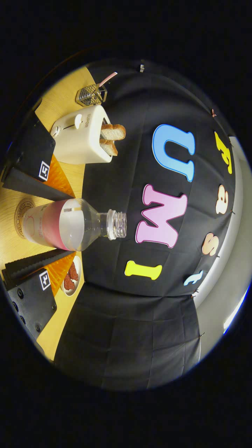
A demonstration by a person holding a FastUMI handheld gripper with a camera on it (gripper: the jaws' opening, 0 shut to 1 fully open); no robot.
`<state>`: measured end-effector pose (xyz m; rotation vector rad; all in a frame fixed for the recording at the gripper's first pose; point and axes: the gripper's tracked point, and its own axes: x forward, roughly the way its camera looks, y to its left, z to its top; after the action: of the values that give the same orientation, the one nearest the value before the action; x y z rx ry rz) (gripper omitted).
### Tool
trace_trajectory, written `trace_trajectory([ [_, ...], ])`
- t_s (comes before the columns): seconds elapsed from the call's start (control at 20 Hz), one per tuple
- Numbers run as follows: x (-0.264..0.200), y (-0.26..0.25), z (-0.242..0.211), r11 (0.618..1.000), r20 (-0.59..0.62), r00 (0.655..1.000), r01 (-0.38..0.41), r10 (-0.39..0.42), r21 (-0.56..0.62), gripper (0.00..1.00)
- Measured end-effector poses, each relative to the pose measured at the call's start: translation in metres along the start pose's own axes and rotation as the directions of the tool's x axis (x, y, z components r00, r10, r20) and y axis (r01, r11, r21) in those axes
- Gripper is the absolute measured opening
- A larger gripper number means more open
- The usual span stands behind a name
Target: Take the bottle from table, then pour the juice into the cup, finally place the bottle on the coaster
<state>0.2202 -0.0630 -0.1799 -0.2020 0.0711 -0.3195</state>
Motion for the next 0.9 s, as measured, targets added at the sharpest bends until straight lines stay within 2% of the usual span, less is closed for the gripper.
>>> trace_trajectory([
  [0.35,0.013,0.007,-0.034,1.000,-0.050,0.999,0.008,-0.008,0.006,0.77],
  [0.9,0.020,0.009,-0.047,1.000,-0.070,0.998,0.010,-0.008,0.023,0.77],
])
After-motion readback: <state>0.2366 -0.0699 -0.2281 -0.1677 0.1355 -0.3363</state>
